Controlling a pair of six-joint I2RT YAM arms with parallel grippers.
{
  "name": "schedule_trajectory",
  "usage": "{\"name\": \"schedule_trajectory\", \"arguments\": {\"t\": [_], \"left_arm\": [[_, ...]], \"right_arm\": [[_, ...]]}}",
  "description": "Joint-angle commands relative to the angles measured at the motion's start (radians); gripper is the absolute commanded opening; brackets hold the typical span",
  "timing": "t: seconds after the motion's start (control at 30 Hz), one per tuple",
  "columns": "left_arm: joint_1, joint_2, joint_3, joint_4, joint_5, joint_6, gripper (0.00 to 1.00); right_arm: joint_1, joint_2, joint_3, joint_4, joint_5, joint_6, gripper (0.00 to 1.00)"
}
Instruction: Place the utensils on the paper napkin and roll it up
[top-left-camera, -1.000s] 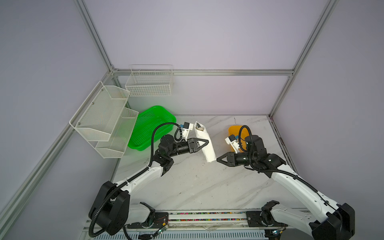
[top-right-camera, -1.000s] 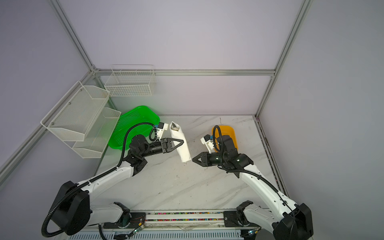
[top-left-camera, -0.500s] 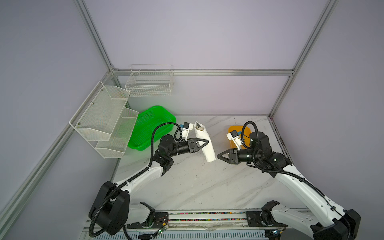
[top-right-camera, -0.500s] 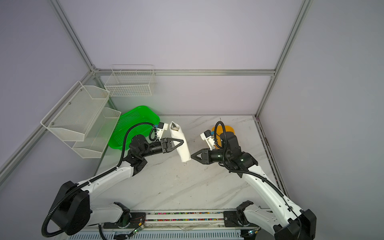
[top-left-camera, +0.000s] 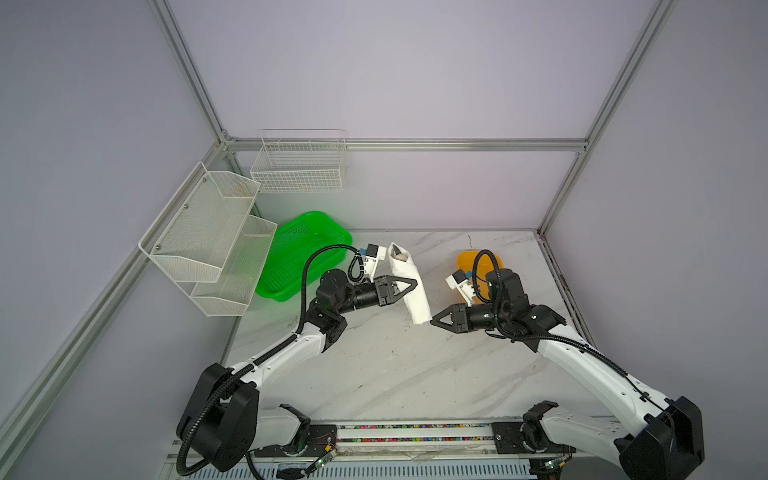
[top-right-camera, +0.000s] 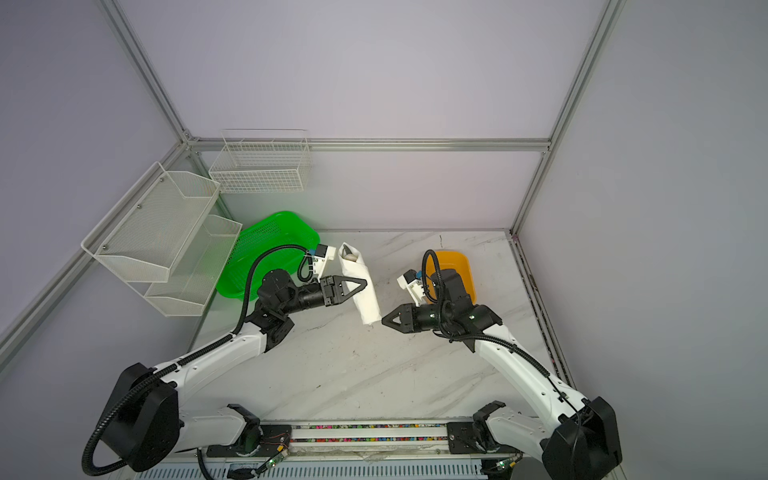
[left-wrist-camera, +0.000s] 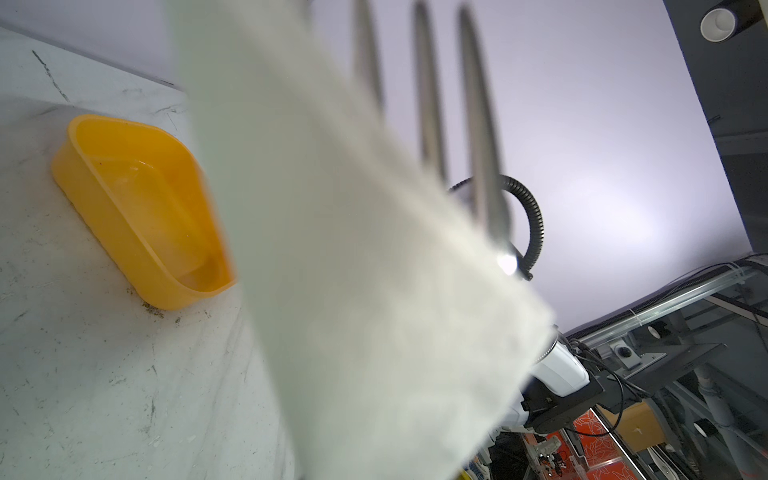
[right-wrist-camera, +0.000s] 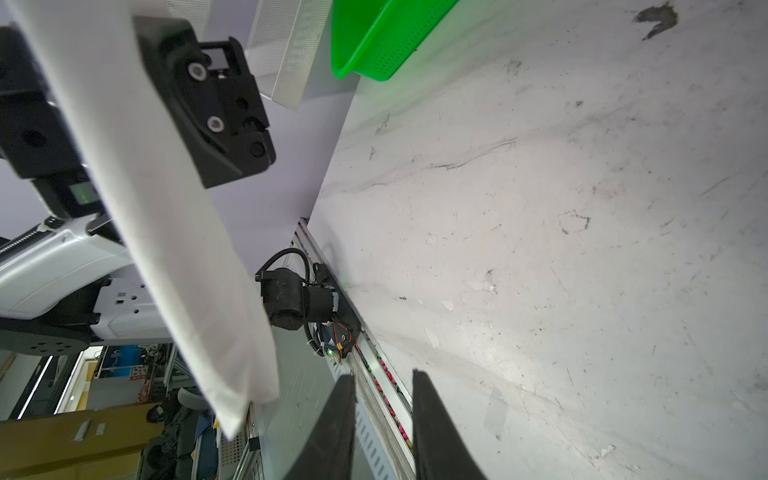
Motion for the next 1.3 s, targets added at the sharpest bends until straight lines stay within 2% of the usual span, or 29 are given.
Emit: {"name": "schedule_trajectory", "arguments": {"t": [0.0,0.2,0.33,0.4,0.47,0.53,0.57,0.7,0.9,1.27], "left_arm": [[0.006,-0.04,0.082,0.062,0.0,0.002,0.14],[0.005,-0.041,0.079,0.054,0.0,0.007,0.14],[0.005,-0.044,0.078,0.045,0.008,0.007,0.14],[0.005,-0.044,0.078,0.045,0.012,0.007,0.14],[0.005,-0.041,0.08,0.046,0.015,0.005,0.14],[0.005,-0.04,0.084,0.048,0.02,0.003,0.14],[0.005,-0.041,0.086,0.051,0.021,0.001,0.14],[0.005,-0.035,0.09,0.063,0.029,-0.009,0.14],[0.005,-0.033,0.091,0.072,0.037,-0.019,0.14],[0.005,-0.023,0.097,0.109,0.051,-0.048,0.14]], "right_arm": [[-0.003,-0.014,0.007,-0.03,0.034,-0.031,0.27],[-0.004,-0.071,0.087,-0.055,0.202,-0.014,0.28],[-0.006,-0.11,0.145,-0.028,0.258,-0.039,0.36],[-0.007,-0.117,0.15,0.03,0.203,-0.034,0.48],[-0.006,-0.092,0.143,0.142,0.047,0.022,0.53],[-0.007,-0.045,0.144,0.224,-0.053,0.077,0.55],[-0.006,-0.027,0.148,0.239,-0.087,0.057,0.56],[-0.005,0.015,0.107,0.402,-0.124,0.136,0.62],[0.019,0.098,0.115,0.409,-0.167,0.115,0.62],[0.054,0.181,0.128,0.446,-0.219,0.099,0.5]]}}
